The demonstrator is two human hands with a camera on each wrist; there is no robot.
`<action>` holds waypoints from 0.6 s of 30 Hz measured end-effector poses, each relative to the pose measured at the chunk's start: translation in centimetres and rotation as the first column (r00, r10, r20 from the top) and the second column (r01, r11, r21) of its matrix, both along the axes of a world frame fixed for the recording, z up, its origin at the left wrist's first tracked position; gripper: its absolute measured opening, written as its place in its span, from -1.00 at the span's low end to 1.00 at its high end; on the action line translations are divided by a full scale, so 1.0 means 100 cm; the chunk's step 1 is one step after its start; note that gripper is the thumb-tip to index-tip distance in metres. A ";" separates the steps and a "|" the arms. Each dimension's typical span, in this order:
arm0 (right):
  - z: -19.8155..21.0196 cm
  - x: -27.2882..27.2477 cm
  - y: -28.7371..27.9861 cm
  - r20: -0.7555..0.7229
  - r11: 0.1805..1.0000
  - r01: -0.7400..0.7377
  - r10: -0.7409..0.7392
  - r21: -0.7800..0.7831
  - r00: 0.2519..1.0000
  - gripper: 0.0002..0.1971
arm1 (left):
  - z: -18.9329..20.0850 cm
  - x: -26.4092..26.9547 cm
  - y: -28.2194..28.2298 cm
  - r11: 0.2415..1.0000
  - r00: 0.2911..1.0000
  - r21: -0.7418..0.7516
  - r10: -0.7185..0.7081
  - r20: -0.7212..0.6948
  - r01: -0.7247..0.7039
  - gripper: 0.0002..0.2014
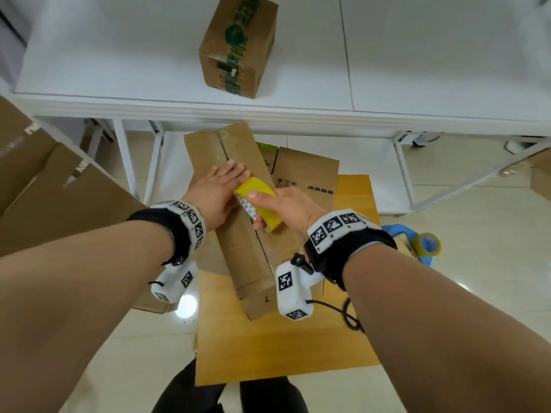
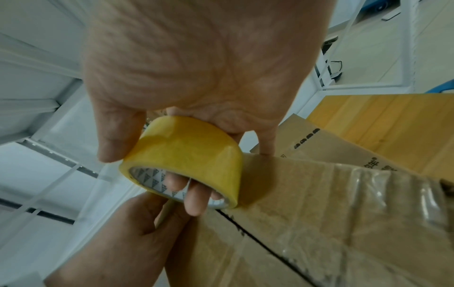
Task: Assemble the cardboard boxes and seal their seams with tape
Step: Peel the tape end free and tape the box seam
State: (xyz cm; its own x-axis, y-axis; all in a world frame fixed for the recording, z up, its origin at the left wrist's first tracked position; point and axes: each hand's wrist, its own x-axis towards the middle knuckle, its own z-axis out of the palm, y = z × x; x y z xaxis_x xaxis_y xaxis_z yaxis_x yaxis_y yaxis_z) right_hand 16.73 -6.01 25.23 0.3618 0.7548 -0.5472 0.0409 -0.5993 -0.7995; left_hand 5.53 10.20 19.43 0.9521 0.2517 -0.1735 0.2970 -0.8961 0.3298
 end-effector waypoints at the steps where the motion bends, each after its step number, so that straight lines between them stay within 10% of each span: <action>1: 0.001 -0.001 -0.002 -0.001 1.000 0.019 -0.019 0.003 1.000 -0.51 | 0.001 0.001 -0.001 0.999 1.000 -0.040 -0.013 -0.007 0.013 -0.35; 18: 0.025 -0.046 0.007 0.059 0.966 0.254 -0.251 -0.050 0.966 -0.38 | -0.002 -0.005 0.006 0.983 0.999 -0.173 0.053 -0.010 -0.054 -0.30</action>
